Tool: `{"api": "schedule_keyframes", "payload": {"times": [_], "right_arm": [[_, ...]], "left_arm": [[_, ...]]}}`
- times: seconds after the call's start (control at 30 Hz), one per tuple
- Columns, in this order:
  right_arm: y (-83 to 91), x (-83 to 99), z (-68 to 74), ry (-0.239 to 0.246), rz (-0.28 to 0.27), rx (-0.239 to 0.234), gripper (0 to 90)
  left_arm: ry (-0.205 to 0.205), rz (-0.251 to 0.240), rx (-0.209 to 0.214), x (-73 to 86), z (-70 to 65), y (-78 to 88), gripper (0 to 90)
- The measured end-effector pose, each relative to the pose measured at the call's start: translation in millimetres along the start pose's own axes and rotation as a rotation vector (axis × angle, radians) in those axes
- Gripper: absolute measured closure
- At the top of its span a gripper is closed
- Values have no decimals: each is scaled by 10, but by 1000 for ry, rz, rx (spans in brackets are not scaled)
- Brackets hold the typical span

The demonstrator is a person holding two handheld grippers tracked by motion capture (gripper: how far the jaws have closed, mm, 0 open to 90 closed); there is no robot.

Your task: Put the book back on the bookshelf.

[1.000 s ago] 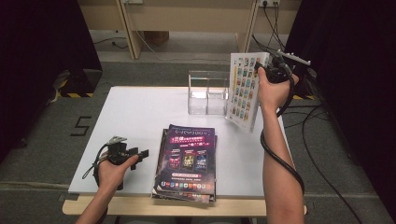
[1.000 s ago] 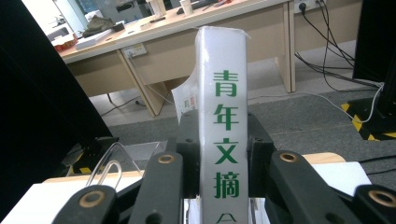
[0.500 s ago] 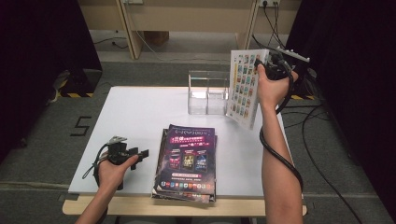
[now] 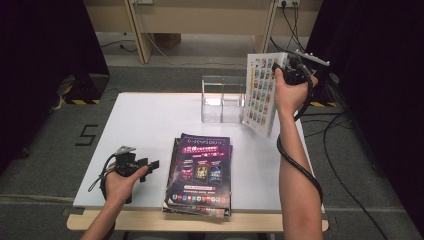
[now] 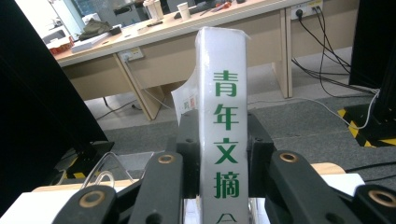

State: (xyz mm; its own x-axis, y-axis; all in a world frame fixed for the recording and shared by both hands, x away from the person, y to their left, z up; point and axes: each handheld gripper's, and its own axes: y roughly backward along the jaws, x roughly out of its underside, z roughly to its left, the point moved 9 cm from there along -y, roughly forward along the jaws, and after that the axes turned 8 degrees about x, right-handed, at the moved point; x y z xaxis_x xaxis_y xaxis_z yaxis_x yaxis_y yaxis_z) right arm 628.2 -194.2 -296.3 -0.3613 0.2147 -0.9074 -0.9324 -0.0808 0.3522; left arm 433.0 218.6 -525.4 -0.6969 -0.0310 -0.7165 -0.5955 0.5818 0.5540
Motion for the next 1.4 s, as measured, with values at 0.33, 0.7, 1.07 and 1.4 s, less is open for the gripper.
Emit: {"api": "schedule_keyframes", "payload": {"times": [0.33,0.7,1.07,1.4], "right_arm": [[-44,-1,-12,2,0,2,736],[-84,-8,2,-2,-5,2,736],[-150,-5,0,0,-2,9,736],[-199,-25,-7,5,-14,12,736]], "left_arm": [[3,-5,3,-5,5,0,421],[2,-5,0,-2,11,-1,421],[2,-5,1,-12,14,13,421],[2,-7,1,-8,11,4,422]]}}
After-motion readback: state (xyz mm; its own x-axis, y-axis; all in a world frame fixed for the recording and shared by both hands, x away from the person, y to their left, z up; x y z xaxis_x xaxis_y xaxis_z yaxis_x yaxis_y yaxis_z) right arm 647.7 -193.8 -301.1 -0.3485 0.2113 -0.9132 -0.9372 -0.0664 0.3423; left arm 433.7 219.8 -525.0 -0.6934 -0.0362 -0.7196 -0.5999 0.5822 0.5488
